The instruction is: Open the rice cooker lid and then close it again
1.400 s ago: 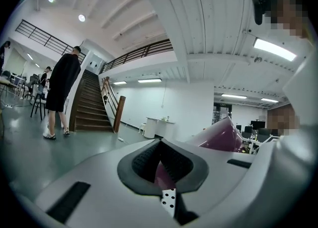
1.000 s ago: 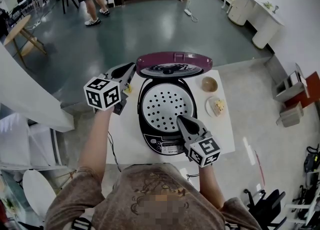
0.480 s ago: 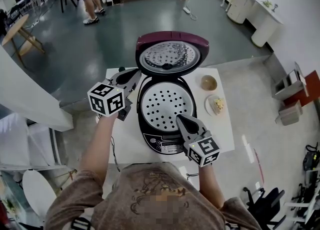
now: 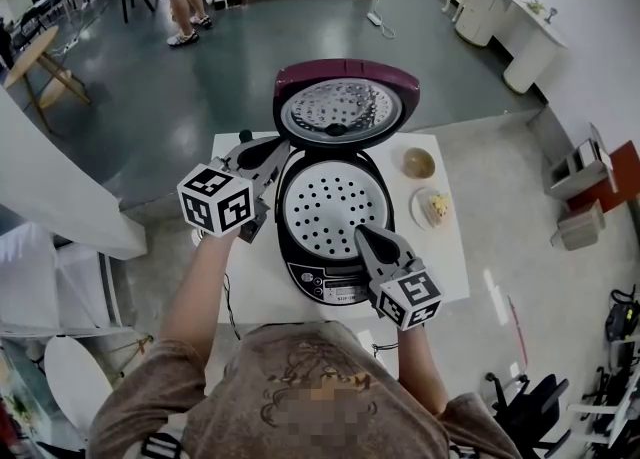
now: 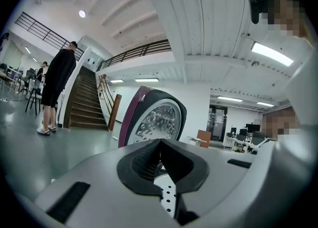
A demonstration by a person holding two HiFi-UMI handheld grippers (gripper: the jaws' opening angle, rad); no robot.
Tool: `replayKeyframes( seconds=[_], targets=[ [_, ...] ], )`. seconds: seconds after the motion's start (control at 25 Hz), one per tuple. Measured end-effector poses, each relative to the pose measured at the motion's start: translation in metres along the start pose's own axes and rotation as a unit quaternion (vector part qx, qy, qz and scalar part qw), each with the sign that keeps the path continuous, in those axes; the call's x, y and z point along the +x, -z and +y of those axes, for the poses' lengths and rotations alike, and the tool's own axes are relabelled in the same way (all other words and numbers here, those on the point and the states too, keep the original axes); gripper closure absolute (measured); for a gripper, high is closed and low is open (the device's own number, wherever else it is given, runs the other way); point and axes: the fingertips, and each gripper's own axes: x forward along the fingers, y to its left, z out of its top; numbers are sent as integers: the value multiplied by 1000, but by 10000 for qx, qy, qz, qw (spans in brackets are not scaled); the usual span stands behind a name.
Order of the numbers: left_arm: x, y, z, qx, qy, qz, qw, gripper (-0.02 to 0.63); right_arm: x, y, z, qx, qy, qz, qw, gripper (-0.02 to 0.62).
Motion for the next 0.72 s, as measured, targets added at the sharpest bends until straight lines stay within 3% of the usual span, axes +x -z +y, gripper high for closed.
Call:
replayKeyframes(
  seconds=[0.72],
  targets=[
    [3, -29, -19, 221, 162, -239, 9993, 581, -1, -1, 1, -18, 14, -43, 10000, 592]
  ],
)
